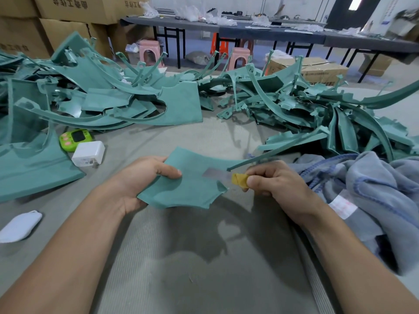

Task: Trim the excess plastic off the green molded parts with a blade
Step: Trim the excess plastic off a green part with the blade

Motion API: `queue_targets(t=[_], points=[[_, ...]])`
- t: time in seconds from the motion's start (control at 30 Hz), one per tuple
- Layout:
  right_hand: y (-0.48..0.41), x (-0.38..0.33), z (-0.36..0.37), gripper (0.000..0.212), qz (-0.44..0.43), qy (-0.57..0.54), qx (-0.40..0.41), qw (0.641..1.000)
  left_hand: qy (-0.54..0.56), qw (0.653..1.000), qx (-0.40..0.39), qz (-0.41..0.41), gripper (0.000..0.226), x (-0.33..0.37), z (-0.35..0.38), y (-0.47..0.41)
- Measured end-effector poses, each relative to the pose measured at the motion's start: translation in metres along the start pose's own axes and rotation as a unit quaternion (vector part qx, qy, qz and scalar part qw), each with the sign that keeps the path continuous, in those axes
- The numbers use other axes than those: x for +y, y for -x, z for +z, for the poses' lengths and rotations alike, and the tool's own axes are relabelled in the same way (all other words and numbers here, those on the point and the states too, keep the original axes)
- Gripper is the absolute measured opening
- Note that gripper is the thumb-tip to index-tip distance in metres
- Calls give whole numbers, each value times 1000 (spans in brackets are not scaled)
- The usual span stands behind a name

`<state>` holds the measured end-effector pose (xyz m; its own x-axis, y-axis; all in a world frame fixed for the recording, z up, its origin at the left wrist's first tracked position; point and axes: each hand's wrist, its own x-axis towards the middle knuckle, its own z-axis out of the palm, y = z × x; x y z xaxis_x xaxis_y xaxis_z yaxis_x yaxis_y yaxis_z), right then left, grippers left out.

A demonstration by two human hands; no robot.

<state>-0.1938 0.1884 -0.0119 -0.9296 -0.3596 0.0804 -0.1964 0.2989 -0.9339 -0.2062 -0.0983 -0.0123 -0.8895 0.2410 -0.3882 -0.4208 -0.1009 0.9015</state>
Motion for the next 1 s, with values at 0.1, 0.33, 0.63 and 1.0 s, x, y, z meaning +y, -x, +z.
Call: queue_targets(t=[0.1,0.33,0.63,1.0], points=[[1,1,2,16,8,17,-36,999,-7,1000,8,-2,40,0,-2,-1],[0,5,5,22,2,14,-3,1000,-15,999,41,0,29,-2,0,-4],[-4,9,3,30,-12,-65,116,991,34,999,14,-9,43,3,-3,1],[-3,10,9,22,24,-48,191,980,49,995,88,-6,23,8,-5,0]])
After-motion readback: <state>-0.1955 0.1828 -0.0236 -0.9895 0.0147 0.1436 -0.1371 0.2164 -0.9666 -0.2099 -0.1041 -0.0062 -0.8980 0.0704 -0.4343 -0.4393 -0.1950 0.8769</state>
